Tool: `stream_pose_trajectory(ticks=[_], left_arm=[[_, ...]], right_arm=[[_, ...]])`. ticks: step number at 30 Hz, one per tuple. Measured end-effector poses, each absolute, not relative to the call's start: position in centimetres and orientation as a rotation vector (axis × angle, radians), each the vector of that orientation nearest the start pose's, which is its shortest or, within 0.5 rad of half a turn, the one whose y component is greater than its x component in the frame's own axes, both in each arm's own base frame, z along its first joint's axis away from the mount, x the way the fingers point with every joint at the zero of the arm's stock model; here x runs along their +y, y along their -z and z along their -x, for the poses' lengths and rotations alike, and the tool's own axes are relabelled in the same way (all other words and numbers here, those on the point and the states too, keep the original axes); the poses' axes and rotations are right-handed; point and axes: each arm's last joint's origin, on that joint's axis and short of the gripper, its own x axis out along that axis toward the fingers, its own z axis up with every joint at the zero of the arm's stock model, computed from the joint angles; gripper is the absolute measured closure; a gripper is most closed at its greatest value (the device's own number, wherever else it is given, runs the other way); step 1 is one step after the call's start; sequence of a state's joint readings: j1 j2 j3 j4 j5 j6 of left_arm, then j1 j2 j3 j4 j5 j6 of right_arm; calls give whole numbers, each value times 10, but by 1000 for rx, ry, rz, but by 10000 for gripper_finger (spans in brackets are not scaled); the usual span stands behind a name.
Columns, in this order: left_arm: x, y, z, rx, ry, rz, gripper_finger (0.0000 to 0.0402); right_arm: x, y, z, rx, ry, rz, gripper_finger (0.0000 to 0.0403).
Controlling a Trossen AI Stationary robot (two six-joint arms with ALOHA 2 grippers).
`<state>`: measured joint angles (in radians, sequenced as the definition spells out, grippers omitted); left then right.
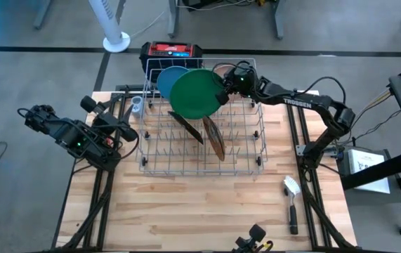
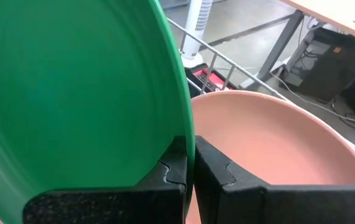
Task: Sort dishes
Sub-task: Put the green plate into the dish rack
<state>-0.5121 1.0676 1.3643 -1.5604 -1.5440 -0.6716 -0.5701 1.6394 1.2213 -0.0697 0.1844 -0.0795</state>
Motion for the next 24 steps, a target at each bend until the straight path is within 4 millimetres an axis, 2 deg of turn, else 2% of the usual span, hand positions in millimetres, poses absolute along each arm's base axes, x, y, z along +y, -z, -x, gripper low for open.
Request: stream_pose_trajectory(ticks=[24], left_arm=[[-39,-399,-128,330,-1011,-519,191]], right_arm=[[-204,-275,-309,542,721,-47,398]])
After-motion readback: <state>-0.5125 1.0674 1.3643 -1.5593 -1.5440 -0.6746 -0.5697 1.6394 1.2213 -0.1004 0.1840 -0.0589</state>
